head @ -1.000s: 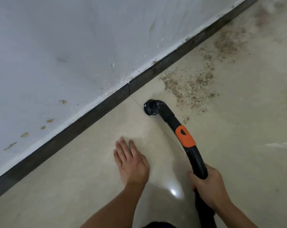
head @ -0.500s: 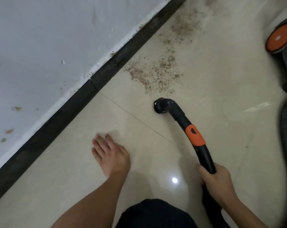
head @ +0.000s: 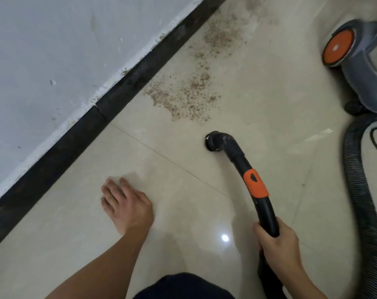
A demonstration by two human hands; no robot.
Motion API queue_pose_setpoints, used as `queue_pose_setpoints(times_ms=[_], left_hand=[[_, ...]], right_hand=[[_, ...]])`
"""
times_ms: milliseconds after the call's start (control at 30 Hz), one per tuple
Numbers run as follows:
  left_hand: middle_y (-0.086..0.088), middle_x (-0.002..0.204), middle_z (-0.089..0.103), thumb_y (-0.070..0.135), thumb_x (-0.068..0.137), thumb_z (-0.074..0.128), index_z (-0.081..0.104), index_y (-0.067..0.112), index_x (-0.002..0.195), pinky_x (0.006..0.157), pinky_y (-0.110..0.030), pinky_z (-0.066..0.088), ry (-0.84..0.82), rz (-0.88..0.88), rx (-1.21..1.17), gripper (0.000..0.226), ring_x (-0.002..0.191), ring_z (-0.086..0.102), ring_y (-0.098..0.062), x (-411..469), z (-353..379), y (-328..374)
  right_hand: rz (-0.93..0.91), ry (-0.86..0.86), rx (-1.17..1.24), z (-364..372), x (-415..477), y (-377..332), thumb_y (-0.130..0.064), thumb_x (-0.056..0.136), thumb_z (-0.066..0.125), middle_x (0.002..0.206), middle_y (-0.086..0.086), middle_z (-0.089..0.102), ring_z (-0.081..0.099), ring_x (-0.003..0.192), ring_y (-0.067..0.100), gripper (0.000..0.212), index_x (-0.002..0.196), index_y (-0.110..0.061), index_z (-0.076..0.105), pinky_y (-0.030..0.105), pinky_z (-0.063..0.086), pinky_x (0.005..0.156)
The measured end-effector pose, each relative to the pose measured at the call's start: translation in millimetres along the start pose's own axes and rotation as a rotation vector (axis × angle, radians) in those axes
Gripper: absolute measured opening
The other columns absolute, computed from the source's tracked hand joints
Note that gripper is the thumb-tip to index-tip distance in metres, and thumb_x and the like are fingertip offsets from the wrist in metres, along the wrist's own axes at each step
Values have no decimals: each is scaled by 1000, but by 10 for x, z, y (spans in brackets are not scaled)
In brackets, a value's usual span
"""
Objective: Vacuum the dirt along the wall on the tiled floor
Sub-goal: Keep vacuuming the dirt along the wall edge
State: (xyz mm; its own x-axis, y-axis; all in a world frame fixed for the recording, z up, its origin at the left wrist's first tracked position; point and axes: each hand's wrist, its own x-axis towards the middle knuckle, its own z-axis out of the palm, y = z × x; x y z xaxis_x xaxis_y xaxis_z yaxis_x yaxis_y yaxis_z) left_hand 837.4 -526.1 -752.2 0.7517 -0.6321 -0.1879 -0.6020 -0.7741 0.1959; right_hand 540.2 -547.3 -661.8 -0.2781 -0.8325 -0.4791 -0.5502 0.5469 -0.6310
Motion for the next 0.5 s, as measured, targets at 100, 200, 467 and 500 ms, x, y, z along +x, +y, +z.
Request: queue_pose_setpoints(times_ms=[100,200,467,500], left_hand=[[-24,158,14,27,99,33,28,3,148,120,-49,5,22,5,-11,54,147,8,-38,1,14,10],[-22,159,12,29,99,30,25,5,148,120,-48,4,21,4,12,55,147,6,-36,3,14,22],[-26,157,10,25,97,33,23,3,146,118,-53,6,-51,3,118,55,145,7,-43,38,-31,57],[-25,157,11,25,97,34,24,3,145,118,-53,8,-73,14,134,54,145,8,-43,48,-64,82]], right_hand=[[15,140,40,-193,199,25,-12,83,72,55,13,58,53,50,27,20,69,-7,59,32,42,51],[60,221,183,-236,531,-82,-11,82,70,52,11,57,52,47,24,22,67,-3,57,30,45,51],[-27,57,111,-129,397,-42,-12,80,67,51,7,56,50,38,11,16,69,-6,57,22,41,40],[-32,64,70,-172,283,59,-13,80,68,51,6,55,48,37,8,17,69,-7,57,23,40,39]])
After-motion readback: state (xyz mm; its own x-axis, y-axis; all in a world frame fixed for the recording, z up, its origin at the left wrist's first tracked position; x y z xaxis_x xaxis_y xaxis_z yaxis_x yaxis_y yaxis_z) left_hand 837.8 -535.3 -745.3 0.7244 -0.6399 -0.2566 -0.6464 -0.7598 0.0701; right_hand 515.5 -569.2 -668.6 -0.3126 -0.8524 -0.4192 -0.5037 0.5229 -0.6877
